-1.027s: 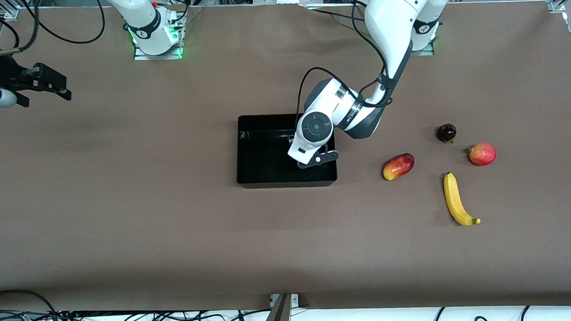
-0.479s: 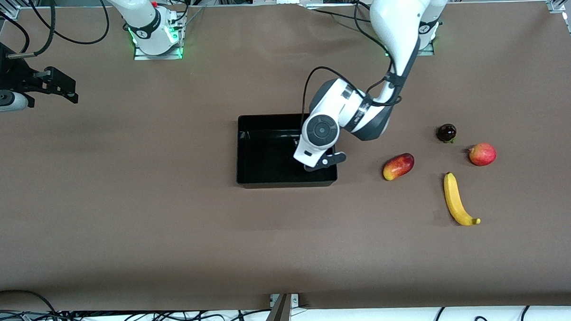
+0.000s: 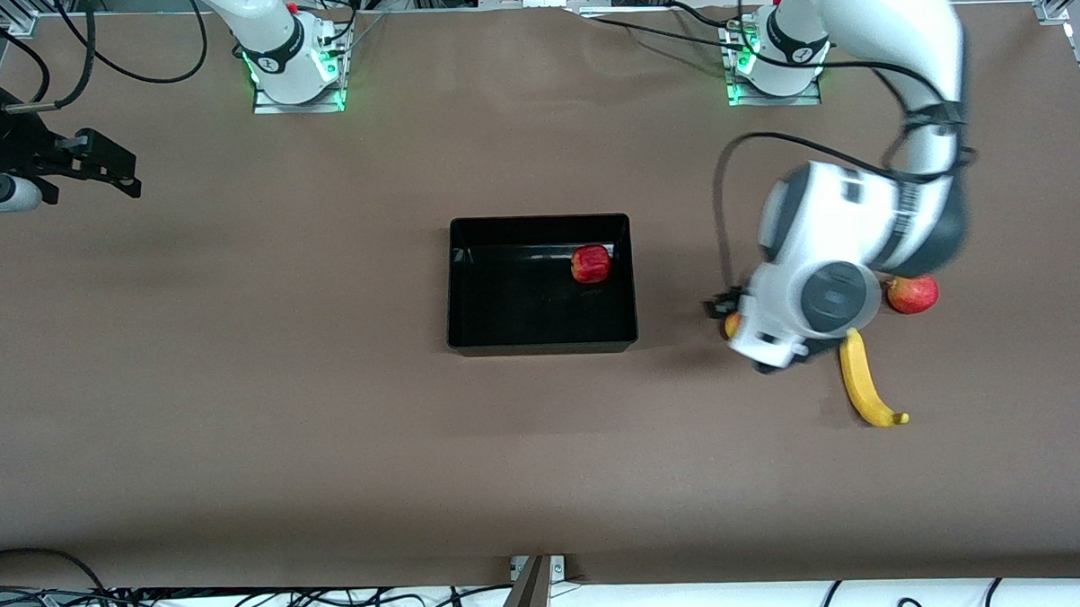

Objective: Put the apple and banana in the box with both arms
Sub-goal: 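Move the left gripper over the yellow banana and lower it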

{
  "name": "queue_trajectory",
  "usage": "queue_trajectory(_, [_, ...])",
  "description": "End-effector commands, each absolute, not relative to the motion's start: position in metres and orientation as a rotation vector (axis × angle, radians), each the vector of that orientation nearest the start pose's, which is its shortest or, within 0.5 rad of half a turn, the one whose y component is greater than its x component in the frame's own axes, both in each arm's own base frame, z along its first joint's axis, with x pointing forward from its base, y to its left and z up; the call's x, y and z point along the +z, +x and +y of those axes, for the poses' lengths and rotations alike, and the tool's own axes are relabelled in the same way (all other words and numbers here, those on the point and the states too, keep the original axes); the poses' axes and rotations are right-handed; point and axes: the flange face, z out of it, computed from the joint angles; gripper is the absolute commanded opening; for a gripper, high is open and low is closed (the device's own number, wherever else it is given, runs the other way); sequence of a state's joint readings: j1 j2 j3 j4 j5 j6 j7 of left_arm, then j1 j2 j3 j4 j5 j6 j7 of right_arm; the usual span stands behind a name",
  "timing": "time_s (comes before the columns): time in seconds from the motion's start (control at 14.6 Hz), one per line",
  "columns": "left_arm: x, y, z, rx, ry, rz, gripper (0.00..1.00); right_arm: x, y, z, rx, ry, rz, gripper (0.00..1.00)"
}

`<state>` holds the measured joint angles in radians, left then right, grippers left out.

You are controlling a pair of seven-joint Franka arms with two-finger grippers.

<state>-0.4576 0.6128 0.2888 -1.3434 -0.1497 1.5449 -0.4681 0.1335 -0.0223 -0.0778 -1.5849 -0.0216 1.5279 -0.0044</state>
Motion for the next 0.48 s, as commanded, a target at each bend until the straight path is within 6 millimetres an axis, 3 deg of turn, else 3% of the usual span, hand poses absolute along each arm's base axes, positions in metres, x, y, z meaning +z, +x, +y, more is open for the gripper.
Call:
queue_trajectory(0.0, [0.332,0.664,-0.076,0.638,-2.948,-0.257,1.0,0.631,0.545,0.025,0.036,-3.163,-0.074,1.0])
queue_trajectory(0.21, [0.307,0.677,0.011,0.611,-2.991,-0.089,1.0,0.631,0.545,0.025,0.038,-3.162,-0.067,1.0])
queue_trajectory(0.34, [0.283,0.682,0.053,0.548,-3.03,-0.017,1.0,0.631,0.545,0.025,0.038,-3.162,-0.067,1.0])
queue_trajectory(0.41, [0.272,0.679,0.061,0.522,-3.049,-0.012,1.0,0.631,0.544,0.025,0.036,-3.161,-0.067,1.0])
